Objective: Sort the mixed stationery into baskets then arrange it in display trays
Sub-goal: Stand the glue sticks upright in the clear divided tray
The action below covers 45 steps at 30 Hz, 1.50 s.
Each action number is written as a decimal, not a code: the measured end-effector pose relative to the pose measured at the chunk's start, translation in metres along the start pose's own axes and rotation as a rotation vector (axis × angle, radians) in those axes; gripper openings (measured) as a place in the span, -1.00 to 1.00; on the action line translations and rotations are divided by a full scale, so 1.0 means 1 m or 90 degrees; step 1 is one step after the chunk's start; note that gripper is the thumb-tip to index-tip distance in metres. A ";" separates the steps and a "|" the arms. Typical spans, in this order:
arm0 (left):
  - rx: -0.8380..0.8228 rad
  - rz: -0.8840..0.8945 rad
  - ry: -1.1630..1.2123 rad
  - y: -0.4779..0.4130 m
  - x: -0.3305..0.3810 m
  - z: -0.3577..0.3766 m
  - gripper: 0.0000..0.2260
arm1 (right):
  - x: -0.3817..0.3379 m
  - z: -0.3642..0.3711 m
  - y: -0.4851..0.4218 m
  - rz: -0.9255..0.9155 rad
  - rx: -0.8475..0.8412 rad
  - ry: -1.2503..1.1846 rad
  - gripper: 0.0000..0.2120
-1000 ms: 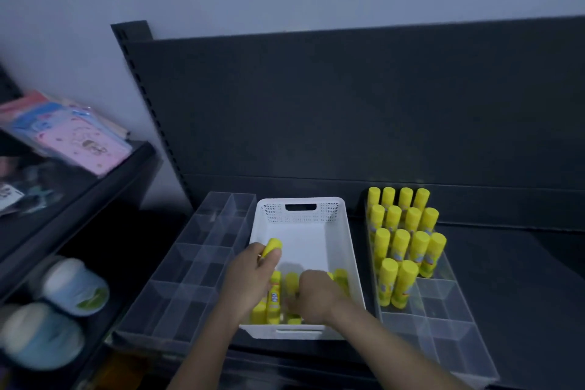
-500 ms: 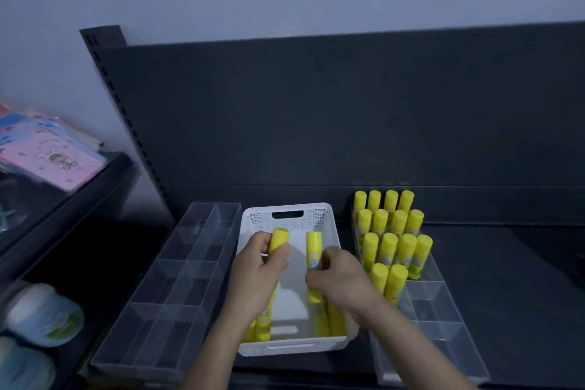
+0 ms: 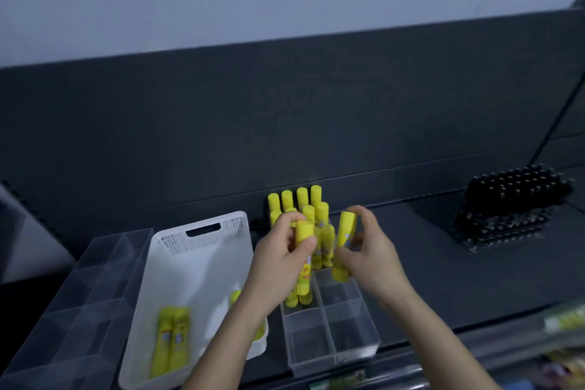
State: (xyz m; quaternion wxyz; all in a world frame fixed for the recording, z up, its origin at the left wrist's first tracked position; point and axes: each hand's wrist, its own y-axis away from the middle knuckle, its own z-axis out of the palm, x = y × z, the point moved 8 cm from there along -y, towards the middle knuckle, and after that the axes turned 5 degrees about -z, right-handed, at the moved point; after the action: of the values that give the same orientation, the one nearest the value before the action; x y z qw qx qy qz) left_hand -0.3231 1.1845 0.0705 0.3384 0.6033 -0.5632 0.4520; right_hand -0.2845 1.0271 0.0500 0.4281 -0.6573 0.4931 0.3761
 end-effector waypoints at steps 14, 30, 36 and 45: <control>0.000 0.006 -0.152 -0.019 -0.007 0.024 -0.69 | 0.036 0.009 -0.003 -0.064 -0.102 0.029 -0.54; -0.057 0.084 -0.432 -0.020 -0.033 0.047 -0.70 | 0.036 0.015 -0.005 -0.110 -0.148 0.164 -0.67; 0.045 0.082 -0.354 -0.012 -0.019 0.005 -0.70 | -0.010 0.010 -0.011 -0.176 -0.073 0.179 -0.59; 0.150 -0.136 -0.380 0.030 -0.067 -0.097 -0.74 | -0.067 0.102 0.008 -0.209 -0.179 0.121 -0.80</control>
State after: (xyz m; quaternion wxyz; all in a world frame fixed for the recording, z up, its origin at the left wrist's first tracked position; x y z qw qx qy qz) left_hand -0.3656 1.2944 0.0403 0.1320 0.7994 -0.5152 0.2794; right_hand -0.3152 1.1429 0.0747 0.3393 -0.8144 0.3603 0.3030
